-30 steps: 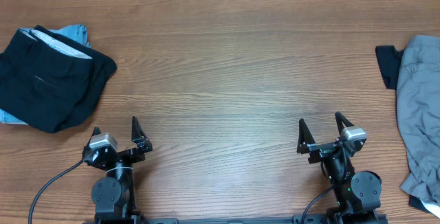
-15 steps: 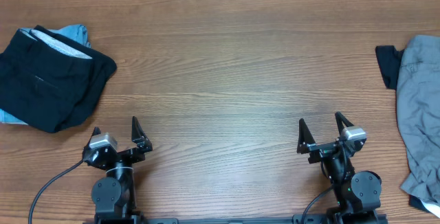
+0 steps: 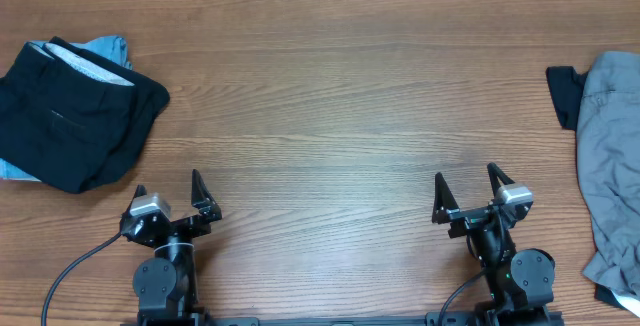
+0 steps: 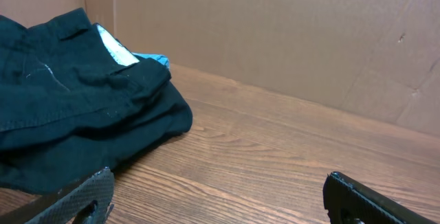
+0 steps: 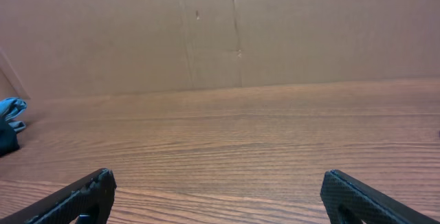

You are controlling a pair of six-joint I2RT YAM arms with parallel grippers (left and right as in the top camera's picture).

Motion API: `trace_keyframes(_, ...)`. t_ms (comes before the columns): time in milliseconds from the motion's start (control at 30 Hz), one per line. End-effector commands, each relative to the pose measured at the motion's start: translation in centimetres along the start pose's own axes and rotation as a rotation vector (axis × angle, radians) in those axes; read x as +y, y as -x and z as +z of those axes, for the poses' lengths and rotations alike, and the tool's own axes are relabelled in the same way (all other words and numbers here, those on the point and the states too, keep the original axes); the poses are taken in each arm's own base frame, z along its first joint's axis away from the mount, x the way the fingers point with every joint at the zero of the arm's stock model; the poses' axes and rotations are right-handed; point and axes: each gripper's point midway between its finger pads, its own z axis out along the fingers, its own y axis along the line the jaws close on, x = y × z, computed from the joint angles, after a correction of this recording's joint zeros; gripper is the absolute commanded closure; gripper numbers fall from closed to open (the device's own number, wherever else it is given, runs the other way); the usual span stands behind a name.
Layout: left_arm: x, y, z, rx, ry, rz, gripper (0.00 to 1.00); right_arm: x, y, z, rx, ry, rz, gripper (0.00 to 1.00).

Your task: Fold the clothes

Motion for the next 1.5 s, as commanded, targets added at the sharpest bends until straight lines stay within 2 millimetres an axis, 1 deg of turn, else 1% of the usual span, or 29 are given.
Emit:
trace_keyframes(0, 0.1, 0.1, 0.0, -0.007, 0.004, 0.014, 0.00, -0.2, -0.1, 0.0, -0.009, -0.010, -0.003, 0.00)
trace_keyframes(67, 0.1, 0.1, 0.0, -0.007, 0.004, 0.014, 0.00, -0.3, 0.0, 0.0, -0.011, -0.017, -0.008, 0.00)
trace_keyframes(133, 0.1, 0.0, 0.0, -0.006, 0.004, 0.014, 0.00, -1.9, 0.3, -0.1, -0.027, -0.106, -0.027, 0.00)
trace_keyframes(233, 0.1, 0.1, 0.0, -0.007, 0.004, 0.014, 0.00, -2.0, 0.4, -0.1, -0.029, -0.114, -0.026, 0.00)
trace_keyframes(267, 0.1, 0.0, 0.0, -0.006, 0.004, 0.014, 0.00, -1.7, 0.3, -0.1, -0.027, -0.099, -0.025, 0.00)
trace_keyframes(333, 0.1, 0.0, 0.0, -0.006, 0.004, 0.014, 0.00, -0.4, 0.1, 0.0, -0.015, -0.021, -0.026, 0.00)
trace_keyframes(400, 0.1, 0.1, 0.0, -0.007, 0.004, 0.014, 0.00, 0.0, 0.1, 0.0, -0.016, 0.003, -0.020, 0.00)
trace_keyframes(433, 0.1, 0.0, 0.0, -0.006, 0.004, 0.014, 0.00, 0.1, 0.5, -0.1, -0.024, 0.003, 0.000, 0.00)
trace_keyframes(467, 0.1, 0.0, 0.0, -0.006, 0.004, 0.014, 0.00, 0.2, 1.4, -0.2, -0.042, 0.006, -0.001, 0.00)
trace_keyframes(533, 0.1, 0.0, 0.0, -0.006, 0.004, 0.014, 0.00, 0.6, 4.0, -0.7, -0.094, 0.009, -0.005, 0.00)
trace_keyframes(567, 0.1, 0.0, 0.0, -0.006, 0.004, 0.014, 0.00, 0.5, 5.7, -1.1, -0.124, -0.003, -0.006, 0.00)
trace_keyframes(667, 0.1, 0.0, 0.0, -0.006, 0.004, 0.014, 0.00, -0.3, 11.7, -2.2, -0.193, -0.100, 0.001, 0.00)
trace_keyframes(733, 0.1, 0.0, 0.0, -0.006, 0.004, 0.014, 0.00, -0.8, 15.5, -2.3, -0.186, -0.162, 0.006, 0.00)
trace_keyframes(767, 0.1, 0.0, 0.0, -0.006, 0.004, 0.014, 0.00, -0.9, 16.6, -2.1, -0.175, -0.182, 0.007, 0.00)
trace_keyframes(867, 0.1, 0.0, 0.0, -0.006, 0.004, 0.014, 0.00, -2.0, 22.1, -0.4, -0.066, -0.307, 0.003, 0.00)
trace_keyframes(933, 0.1, 0.1, 0.0, -0.007, 0.004, 0.014, 0.00, -2.5, 24.9, 1.0, 0.010, -0.364, -0.007, 0.00)
trace_keyframes(967, 0.1, 0.0, 0.0, -0.006, 0.004, 0.014, 0.00, -2.6, 26.8, 2.1, 0.069, -0.394, -0.019, 0.00)
trace_keyframes(1033, 0.1, 0.1, 0.0, -0.007, 0.004, 0.014, 0.00, -2.9, 29.0, 3.9, 0.146, -0.435, -0.031, 0.00)
trace_keyframes(1067, 0.1, 0.0, 0.0, -0.006, 0.004, 0.014, 0.00, -3.5, 29.8, 4.9, 0.187, -0.466, -0.037, 0.00)
trace_keyframes(1133, 0.1, 0.1, 0.0, -0.007, 0.004, 0.014, 0.00, -5.5, 31.2, 6.4, 0.261, -0.537, -0.036, 0.00)
trace_keyframes(1200, 0.1, 0.0, 0.0, -0.006, 0.004, 0.014, 0.00, -8.5, 32.1, 7.7, 0.313, -0.610, -0.015, 0.00)
trace_keyframes(1233, 0.1, 0.0, 0.0, -0.006, 0.004, 0.014, 0.00, -11.3, 32.5, 8.2, 0.337, -0.668, 0.010, 0.00)
trace_keyframes(1267, 0.1, 0.0, 0.0, -0.006, 0.004, 0.014, 0.00, -12.9, 32.6, 8.2, 0.349, -0.701, 0.025, 0.00)
trace_keyframes(1300, 0.1, 0.0, 0.0, -0.006, 0.004, 0.014, 0.00, -15.0, 32.5, 8.1, 0.365, -0.741, 0.046, 0.00)
trace_keyframes(1367, 0.1, 0.0, 0.0, -0.006, 0.004, 0.014, 0.00, -19.1, 31.9, 7.1, 0.389, -0.818, 0.090, 0.00)
trace_keyframes(1467, 0.1, 0.0, 0.0, -0.006, 0.004, 0.014, 0.00, -24.3, 31.2, 5.5, 0.393, -0.913, 0.147, 0.00)
